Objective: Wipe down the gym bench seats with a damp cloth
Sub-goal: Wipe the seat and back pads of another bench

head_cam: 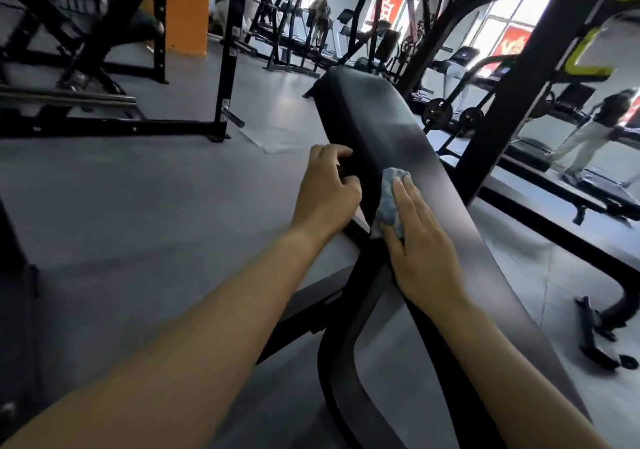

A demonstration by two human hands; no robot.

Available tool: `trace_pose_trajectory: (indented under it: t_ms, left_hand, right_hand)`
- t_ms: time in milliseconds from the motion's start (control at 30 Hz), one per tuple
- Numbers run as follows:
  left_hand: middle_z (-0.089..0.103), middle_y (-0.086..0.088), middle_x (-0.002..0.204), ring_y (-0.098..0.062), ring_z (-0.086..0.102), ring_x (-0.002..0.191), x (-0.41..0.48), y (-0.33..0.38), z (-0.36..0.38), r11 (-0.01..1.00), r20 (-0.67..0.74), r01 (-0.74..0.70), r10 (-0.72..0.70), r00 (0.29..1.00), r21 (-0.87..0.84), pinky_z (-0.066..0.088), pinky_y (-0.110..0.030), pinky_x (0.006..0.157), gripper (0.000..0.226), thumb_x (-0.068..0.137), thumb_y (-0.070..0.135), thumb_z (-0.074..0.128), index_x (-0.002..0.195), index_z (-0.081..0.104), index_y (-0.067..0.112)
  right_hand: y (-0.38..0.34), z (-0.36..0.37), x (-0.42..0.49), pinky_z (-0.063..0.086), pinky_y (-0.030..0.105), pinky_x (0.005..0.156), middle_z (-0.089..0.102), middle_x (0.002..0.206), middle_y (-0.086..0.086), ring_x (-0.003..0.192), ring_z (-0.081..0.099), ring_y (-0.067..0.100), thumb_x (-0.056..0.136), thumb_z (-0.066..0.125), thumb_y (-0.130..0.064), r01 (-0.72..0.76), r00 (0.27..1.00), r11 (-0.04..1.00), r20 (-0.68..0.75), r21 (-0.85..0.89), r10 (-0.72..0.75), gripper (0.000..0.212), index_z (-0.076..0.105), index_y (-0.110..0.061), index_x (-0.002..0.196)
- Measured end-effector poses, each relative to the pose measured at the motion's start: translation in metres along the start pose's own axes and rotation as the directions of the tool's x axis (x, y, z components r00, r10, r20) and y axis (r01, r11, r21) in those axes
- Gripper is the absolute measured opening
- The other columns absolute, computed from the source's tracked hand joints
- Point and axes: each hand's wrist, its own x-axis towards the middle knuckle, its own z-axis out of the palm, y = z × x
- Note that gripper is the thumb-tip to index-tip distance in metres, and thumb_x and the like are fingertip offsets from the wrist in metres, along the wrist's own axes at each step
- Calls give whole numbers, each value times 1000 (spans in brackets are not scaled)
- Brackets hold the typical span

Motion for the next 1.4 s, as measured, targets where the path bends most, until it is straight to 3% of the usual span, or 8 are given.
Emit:
trace_pose_trajectory:
  t_ms: [233, 333, 467, 633, 733, 1067, 1267, 1400]
  left_hand:
    - [43, 2, 137, 3, 55, 97, 22, -19, -9, 989, 63, -146, 144, 988, 25, 51, -15, 93, 62, 89, 9, 71, 146, 46, 15]
    - [42, 3, 136, 16, 49, 106, 30, -29, -15, 979, 72, -199, 196, 978, 33, 41, -3, 89, 60, 86, 11, 76, 139, 50, 18]
    - [38, 8, 144, 4, 48, 122, 39, -33, -20, 981, 87, -193, 191, 978, 13, 37, -4, 95, 72, 81, 15, 79, 144, 45, 21]
    - [32, 9, 153, 34, 38, 111, 38, -28, -18, 981, 109, -188, 193, 975, -48, 31, 6, 89, 78, 84, 11, 76, 152, 39, 17]
    - [34, 8, 151, 40, 30, 109, 40, -32, -22, 974, 108, -223, 224, 969, -27, 26, 8, 91, 76, 87, 13, 78, 153, 40, 12]
    - [40, 9, 148, 16, 46, 118, 44, -34, -28, 975, 112, -216, 220, 969, -46, 33, -2, 102, 76, 83, 19, 84, 149, 46, 18]
    - [41, 15, 144, 27, 44, 112, 44, -32, -28, 982, 128, -177, 183, 975, -60, 36, 1, 98, 74, 83, 19, 84, 147, 46, 23]
    - [45, 11, 143, 14, 51, 114, 42, -30, -29, 980, 112, -195, 199, 974, -49, 35, -1, 97, 67, 85, 20, 82, 144, 50, 19]
  right_hand:
    - [-20, 8, 82, 34, 45, 120, 16, 170, -5, 155, 20, 18, 105, 51, -30, 32, 999, 999, 37, 16, -32, 67, 18, -23, 163]
    - [-26, 8, 119, 36, 43, 118, 15, 170, -10, 154, 24, 16, 105, 50, -37, 73, 995, 997, 67, 3, -73, 67, 17, -27, 163]
    - [-41, 7, 161, 35, 37, 118, 13, 169, -14, 154, 22, 13, 104, 50, -42, 45, 993, 999, 109, -2, -45, 69, 14, -35, 162]
    - [-35, 8, 133, 29, 37, 123, 12, 169, -19, 154, 17, 5, 105, 49, -38, 34, 997, 993, 72, 111, -42, 66, 15, -35, 162]
    - [-29, 8, 97, 26, 37, 124, 13, 169, -15, 155, 16, 7, 106, 49, -33, 51, 998, 997, 30, 66, -53, 65, 17, -31, 163]
    - [-54, 14, 167, 26, 36, 123, 14, 170, -8, 155, 21, 16, 108, 41, -31, 31, 996, 999, 83, -8, -30, 61, 16, -26, 163]
    - [-67, 18, 202, 21, 30, 120, 11, 171, -4, 155, 19, 17, 108, 41, -27, 49, 993, 999, 106, 5, -49, 59, 19, -31, 162]
    - [-56, 15, 172, 30, 32, 119, 10, 170, -13, 154, 22, 15, 105, 46, -20, 93, 991, 995, 92, 34, -96, 58, 30, -37, 158]
